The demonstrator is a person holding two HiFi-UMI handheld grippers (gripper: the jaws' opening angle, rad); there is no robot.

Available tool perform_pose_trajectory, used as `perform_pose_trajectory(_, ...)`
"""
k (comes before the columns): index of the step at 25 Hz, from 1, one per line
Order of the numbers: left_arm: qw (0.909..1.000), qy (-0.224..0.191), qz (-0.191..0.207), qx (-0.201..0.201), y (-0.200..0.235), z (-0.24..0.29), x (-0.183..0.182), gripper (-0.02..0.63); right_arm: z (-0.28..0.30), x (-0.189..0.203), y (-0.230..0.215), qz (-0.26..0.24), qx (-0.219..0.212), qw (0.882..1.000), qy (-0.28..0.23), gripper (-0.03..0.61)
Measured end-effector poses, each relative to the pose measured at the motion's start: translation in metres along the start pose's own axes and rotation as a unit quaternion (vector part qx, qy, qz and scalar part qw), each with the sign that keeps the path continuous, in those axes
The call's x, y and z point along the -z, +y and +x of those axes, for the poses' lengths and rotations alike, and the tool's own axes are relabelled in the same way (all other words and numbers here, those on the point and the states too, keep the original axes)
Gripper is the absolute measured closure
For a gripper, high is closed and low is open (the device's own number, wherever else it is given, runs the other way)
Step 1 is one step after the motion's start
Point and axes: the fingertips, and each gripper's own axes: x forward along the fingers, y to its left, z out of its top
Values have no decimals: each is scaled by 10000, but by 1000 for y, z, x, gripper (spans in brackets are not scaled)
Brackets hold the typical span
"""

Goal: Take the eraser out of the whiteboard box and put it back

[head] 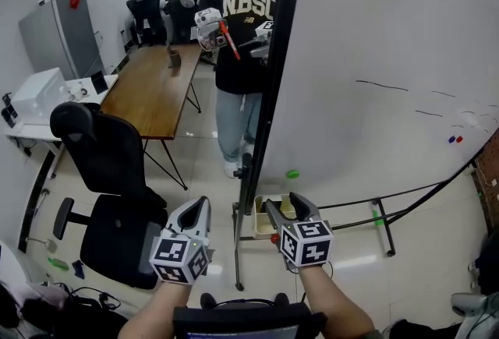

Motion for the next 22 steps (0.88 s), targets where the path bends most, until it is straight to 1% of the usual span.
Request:
perform_pose_trajectory(4, 9996, 256, -34, -123, 7, 16, 25, 580, 13, 16, -2, 9, 106, 9997, 233, 298)
perform_pose_trajectory(10, 9981, 511, -225, -271, 14, 38, 52, 580, 30, 30, 0, 22, 185, 9986, 496, 297)
perform_pose_trajectory(12, 9974, 623, -237, -274, 15, 42, 59, 580, 33, 32, 1, -15, 218, 9980, 594, 281)
perform_pose_trajectory(15, 9970, 702, -234, -241, 14, 46, 66, 580, 37, 33, 1, -53, 313, 9973, 655, 279)
perform_pose_trajectory(20, 9967, 735, -239, -257, 15, 47, 69, 578, 44, 41, -1, -247, 602, 9926, 1025, 282)
perform_pose_trajectory(22, 9967, 728, -265, -256, 15, 47, 69, 580, 45, 42, -3, -298, 710, 9911, 1086, 284)
